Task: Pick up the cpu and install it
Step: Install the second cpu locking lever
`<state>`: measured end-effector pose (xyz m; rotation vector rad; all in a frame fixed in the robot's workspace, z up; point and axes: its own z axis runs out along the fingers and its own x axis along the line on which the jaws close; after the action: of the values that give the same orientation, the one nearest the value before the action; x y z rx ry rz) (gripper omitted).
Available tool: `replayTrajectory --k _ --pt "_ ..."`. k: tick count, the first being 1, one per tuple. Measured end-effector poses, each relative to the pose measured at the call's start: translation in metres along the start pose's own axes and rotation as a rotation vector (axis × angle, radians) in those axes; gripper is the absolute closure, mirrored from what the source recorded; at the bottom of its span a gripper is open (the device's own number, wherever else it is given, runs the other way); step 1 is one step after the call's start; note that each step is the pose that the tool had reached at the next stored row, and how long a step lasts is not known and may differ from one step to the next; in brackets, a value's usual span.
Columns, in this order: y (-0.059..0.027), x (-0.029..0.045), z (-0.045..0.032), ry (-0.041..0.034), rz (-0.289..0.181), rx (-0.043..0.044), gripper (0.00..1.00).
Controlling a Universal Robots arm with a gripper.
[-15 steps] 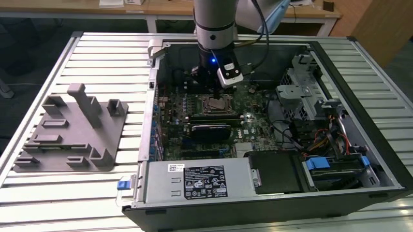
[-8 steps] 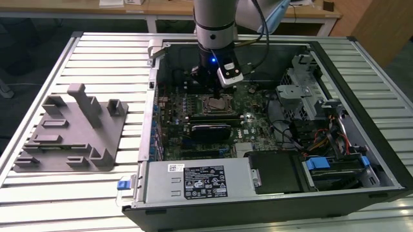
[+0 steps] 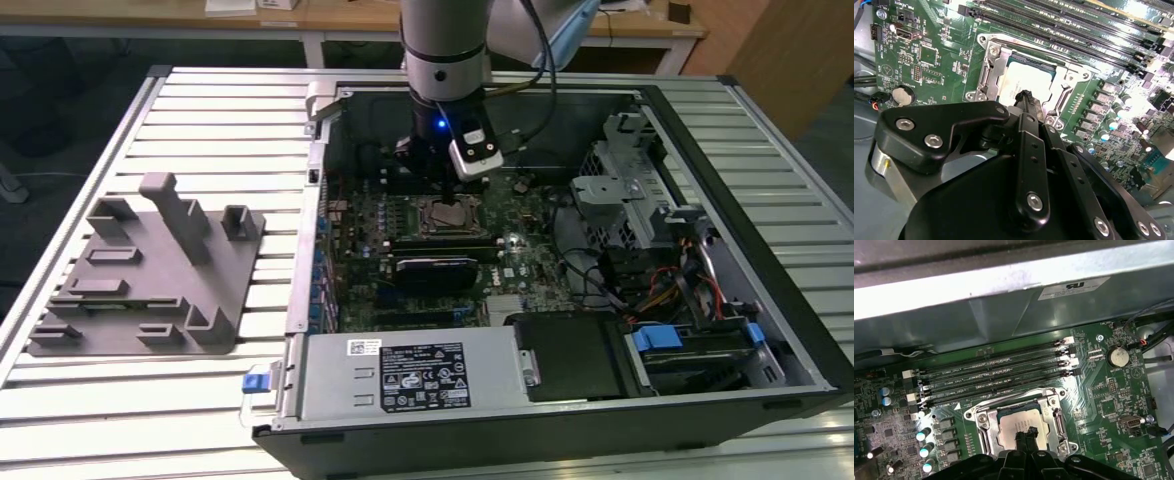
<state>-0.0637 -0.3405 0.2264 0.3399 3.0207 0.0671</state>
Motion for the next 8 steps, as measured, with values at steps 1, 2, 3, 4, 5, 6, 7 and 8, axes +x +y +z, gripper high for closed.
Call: replayTrajectory --k 1,2,3,4,5,6,7,8 --pt "0.0001 -0.0001 -0.0012 -0.0002 0.000 -0.0004 0.89" --pt "0.0002 -0.0003 -0.0030 -0.0003 0.000 -0.0006 0.89" --pt "0.0004 -0.0005 -0.0052 -0.0003 0.000 -0.0005 0.89" --pt "0.0005 -0.0008 -0.0078 -0.0003 0.000 -0.0006 0.89" --pt "0.0007 -0.0011 -0.0112 -0.0003 0.000 -0.0006 0.89" --pt "0.0009 -0.0014 -0.0143 -0.0002 0.000 -0.0004 0.89" --pt "0.0010 -0.0017 -0.0173 -0.0002 0.000 -0.0004 0.89" --pt "0.0012 -0.0019 -0.0198 -0.0003 0.000 -0.0006 0.89"
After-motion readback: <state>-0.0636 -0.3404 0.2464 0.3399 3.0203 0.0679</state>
